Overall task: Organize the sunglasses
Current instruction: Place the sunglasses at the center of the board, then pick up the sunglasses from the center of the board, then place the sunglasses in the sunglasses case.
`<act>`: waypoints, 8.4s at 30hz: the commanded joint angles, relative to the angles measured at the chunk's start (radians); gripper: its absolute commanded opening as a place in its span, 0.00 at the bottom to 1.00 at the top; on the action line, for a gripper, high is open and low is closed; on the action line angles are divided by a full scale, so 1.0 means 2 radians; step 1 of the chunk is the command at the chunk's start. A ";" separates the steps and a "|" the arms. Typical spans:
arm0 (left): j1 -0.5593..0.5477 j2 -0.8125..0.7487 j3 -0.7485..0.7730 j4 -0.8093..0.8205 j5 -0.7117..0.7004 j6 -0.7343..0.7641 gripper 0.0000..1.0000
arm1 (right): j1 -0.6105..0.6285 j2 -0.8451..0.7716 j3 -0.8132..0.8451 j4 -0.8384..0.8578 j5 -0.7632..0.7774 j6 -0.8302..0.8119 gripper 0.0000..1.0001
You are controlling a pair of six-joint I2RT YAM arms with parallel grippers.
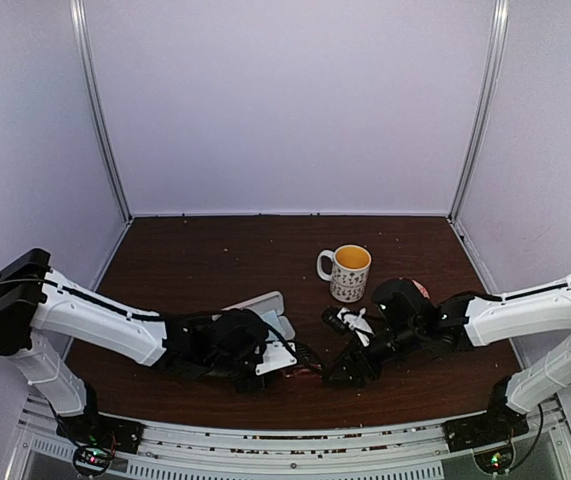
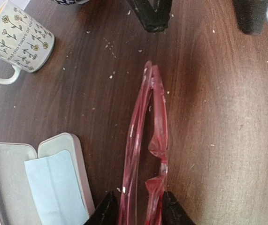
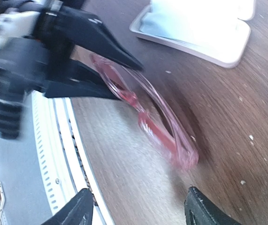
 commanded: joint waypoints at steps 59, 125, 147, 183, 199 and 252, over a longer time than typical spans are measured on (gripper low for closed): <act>0.052 -0.015 -0.029 -0.031 0.069 -0.106 0.61 | -0.078 0.235 0.168 -0.046 -0.052 0.043 0.55; 0.102 -0.019 0.037 -0.106 0.187 -0.141 0.30 | -0.093 0.131 0.091 0.002 -0.025 0.059 0.53; 0.142 -0.059 0.034 -0.134 0.079 -0.098 0.30 | -0.101 0.089 0.069 0.024 -0.017 0.071 0.53; 0.205 0.019 0.048 -0.097 0.162 -0.008 0.31 | -0.101 0.104 0.071 0.021 -0.028 0.066 0.52; 0.207 0.033 0.044 -0.073 0.150 -0.010 0.31 | -0.101 0.107 0.059 0.034 -0.028 0.071 0.52; 0.207 -0.014 0.021 -0.084 0.176 -0.015 0.55 | -0.101 0.128 0.059 0.045 -0.035 0.077 0.52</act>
